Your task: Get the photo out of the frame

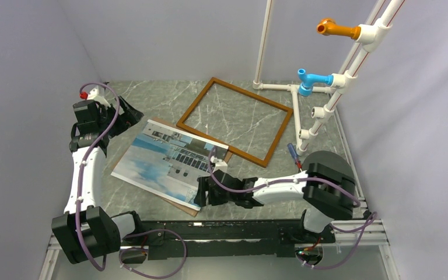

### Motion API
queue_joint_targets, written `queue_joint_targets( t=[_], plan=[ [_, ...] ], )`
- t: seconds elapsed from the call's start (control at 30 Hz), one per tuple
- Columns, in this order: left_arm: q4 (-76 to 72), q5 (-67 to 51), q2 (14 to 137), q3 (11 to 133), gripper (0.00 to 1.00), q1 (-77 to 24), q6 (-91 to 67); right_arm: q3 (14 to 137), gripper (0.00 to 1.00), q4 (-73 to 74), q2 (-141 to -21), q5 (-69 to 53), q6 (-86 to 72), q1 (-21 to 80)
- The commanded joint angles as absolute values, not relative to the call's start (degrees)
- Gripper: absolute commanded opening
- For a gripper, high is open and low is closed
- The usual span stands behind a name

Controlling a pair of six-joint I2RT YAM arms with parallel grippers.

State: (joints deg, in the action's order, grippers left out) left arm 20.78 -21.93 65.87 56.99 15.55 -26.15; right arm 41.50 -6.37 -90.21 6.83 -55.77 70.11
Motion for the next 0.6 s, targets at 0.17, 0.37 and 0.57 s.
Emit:
queue_joint_targets(
  t=[0.17, 0.37, 0.57],
  plan=[
    [19.92, -21.58, 65.48, 57.91, 0.99, 15.42, -24.96, 41.26, 0.51, -17.80, -97.65, -2.46, -60.71, 71.14],
    [20.18, -21.96, 65.93, 58.23, 0.99, 15.47, -24.96, 43.87, 0.37, -16.26, -97.67, -2.43, -59.61, 72.77],
    [19.95, -21.54, 65.32, 58.01, 0.99, 15.43, -24.88, 46.10, 0.39, -16.67, -97.11, -2.50, -55.10, 74.52]
  ],
)
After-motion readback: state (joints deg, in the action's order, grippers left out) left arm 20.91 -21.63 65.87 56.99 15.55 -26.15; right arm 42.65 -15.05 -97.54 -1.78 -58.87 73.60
